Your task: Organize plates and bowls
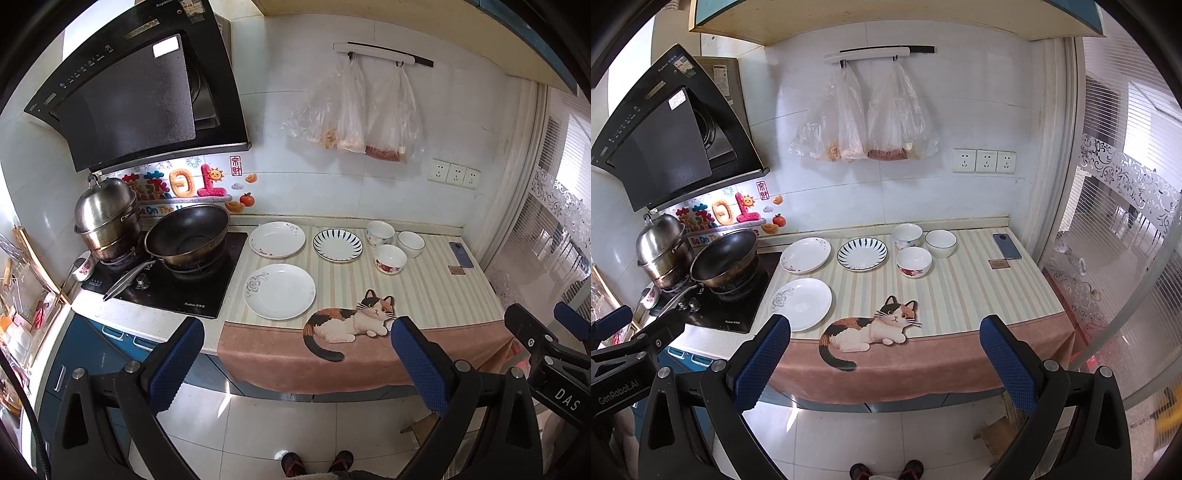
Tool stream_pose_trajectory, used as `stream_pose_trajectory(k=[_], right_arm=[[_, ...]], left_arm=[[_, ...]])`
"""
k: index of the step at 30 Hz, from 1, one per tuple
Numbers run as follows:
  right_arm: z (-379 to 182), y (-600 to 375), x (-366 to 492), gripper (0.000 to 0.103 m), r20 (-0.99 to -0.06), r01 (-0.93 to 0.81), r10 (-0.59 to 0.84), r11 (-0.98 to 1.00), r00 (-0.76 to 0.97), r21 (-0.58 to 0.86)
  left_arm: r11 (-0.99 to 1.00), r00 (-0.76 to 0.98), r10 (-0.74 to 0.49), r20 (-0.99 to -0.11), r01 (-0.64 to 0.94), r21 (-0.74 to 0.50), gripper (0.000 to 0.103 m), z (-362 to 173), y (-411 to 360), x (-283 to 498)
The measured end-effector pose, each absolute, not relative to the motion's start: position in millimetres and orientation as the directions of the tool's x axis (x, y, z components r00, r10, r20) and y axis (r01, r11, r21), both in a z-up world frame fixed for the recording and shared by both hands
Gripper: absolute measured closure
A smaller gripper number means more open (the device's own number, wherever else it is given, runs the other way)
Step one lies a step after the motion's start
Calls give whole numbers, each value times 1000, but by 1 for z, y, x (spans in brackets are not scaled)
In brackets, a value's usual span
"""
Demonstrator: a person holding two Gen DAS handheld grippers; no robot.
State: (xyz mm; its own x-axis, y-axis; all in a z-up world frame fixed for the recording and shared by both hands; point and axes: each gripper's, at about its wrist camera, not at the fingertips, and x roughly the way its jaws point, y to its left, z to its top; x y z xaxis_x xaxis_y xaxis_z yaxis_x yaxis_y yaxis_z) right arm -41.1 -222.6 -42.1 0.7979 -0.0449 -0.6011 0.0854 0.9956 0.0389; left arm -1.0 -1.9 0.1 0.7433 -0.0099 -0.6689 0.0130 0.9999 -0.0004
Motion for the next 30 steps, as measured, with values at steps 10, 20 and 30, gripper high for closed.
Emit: stream_pose_trajectory(k=[10,20,30], right_arm=[[-38,-219,-44,0,-603,79,-43,996,796,32],[-36,-217,-44,0,-602,75,-39,997,797,35],[-39,-216,-40,0,-611,72,-33,997,791,39]], left_arm=[[1000,740,-18,-673,16,-9,0,1,-1,0],[1000,742,-15,-670,12,-10,0,2,-2,-1],[1000,738,-20,-674,13,-16,0,1,4,-2]])
